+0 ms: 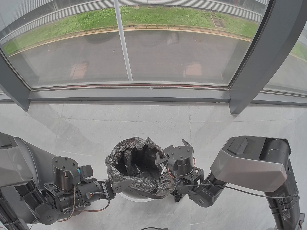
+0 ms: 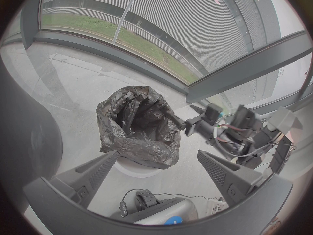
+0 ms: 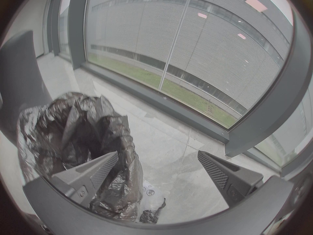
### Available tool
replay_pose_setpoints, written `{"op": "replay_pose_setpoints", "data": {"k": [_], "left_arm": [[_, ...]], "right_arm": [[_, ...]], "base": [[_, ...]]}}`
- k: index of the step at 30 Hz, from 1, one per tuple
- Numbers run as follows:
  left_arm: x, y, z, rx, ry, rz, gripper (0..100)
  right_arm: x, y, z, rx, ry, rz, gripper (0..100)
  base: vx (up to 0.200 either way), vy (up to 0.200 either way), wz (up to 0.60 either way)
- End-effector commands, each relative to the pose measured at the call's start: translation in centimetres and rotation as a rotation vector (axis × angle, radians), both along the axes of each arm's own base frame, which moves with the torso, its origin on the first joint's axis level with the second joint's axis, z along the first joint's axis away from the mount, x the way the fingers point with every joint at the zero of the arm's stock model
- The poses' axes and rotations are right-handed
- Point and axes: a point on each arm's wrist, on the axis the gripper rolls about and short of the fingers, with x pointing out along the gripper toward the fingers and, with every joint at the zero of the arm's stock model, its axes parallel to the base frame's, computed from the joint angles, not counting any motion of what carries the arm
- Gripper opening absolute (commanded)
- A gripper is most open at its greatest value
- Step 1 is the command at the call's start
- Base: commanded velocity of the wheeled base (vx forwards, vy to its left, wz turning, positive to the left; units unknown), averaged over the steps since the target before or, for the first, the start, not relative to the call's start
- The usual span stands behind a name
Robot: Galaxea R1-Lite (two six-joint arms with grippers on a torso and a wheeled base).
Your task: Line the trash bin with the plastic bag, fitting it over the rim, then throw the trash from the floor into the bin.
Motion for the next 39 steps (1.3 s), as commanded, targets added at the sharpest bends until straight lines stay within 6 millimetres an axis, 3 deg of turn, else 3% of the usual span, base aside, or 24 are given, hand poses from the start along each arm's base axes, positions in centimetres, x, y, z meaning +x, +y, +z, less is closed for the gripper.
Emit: {"op": "replay_pose_setpoints", "data": {"k": [1,5,11,15,23,29,36,39], "left_arm": [[0.2,-1.2,-2.9,0.121,0.064,0.06,100],[0.4,-2.0,-3.9,0.199,0.051,0.128,100],[1.5,-3.8,-3.8,0.246,0.009,0.166,100],[2.6,-4.8,-2.2,0.262,-0.001,0.192,100],[2.1,-7.5,0.5,0.185,0.097,0.159,100],[2.7,-8.0,-0.6,0.228,0.136,0.172,100],[4.3,-8.7,-2.2,0.374,0.061,0.244,100],[4.3,-8.8,-1.9,0.382,0.047,0.227,100]], "right_arm": [[-2.3,-1.5,0.9,0.089,-0.032,0.014,100],[-2.1,-3.4,2.1,0.177,-0.078,-0.028,100],[0.3,-6.6,3.9,0.282,-0.125,-0.139,100],[1.1,-7.7,3.9,0.303,-0.128,-0.163,100],[1.6,-7.9,3.9,0.306,-0.132,-0.168,100],[1.9,-8.2,4.1,0.313,-0.142,-0.177,100],[2.3,-8.3,4.0,0.312,-0.143,-0.185,100],[2.3,-8.3,4.0,0.312,-0.143,-0.183,100]], "base": [[0.0,0.0,0.0],[0.0,0.0,0.0],[0.0,0.0,0.0],[0.0,0.0,0.0],[0.0,0.0,0.0],[0.0,0.0,0.0],[0.0,0.0,0.0],[0.0,0.0,0.0]]}}
